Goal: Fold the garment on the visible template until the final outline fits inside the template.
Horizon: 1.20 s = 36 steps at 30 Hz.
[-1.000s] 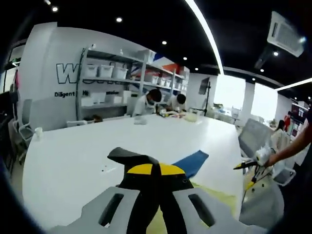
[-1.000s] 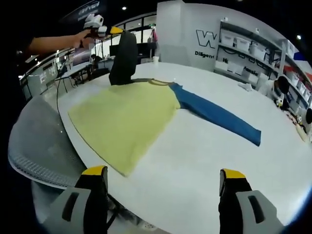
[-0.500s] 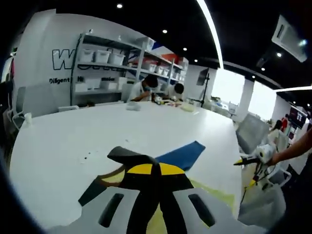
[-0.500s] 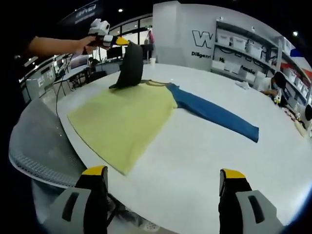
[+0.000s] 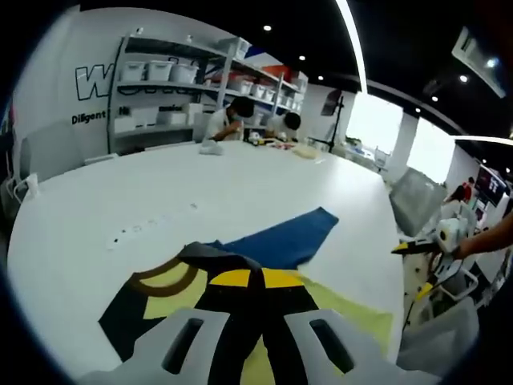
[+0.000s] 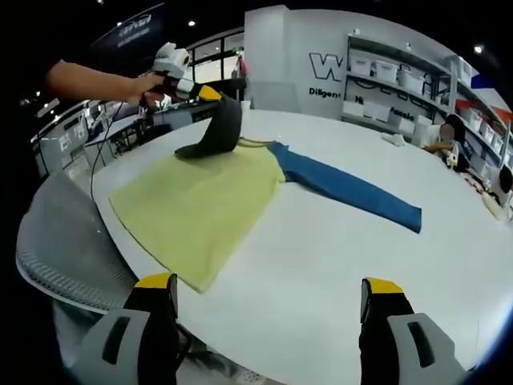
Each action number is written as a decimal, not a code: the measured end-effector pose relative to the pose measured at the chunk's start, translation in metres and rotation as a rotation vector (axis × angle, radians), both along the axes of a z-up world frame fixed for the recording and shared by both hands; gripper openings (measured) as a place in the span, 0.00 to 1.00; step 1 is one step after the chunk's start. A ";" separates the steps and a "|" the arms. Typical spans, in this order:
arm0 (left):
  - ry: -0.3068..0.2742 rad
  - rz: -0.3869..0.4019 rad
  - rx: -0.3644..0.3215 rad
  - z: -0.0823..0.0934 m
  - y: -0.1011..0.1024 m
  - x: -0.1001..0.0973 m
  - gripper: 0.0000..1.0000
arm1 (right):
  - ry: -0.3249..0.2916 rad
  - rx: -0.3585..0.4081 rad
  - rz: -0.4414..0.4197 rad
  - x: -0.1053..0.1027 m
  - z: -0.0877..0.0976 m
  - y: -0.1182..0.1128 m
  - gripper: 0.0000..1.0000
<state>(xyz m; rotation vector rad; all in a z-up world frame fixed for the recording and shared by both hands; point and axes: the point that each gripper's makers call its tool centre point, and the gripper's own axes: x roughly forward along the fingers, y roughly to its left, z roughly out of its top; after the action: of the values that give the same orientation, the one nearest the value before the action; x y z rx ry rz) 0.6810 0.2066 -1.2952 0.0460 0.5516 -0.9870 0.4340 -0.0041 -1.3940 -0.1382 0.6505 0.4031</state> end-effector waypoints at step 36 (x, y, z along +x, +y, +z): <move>0.075 -0.098 0.131 -0.075 -0.070 -0.022 0.05 | -0.058 0.086 -0.011 -0.002 0.005 0.000 0.98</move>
<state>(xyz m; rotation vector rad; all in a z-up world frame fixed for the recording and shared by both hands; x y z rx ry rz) 0.6588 0.1366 -1.3698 0.1546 0.6875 -1.0496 0.4321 -0.0041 -1.3888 -0.0644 0.5757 0.4143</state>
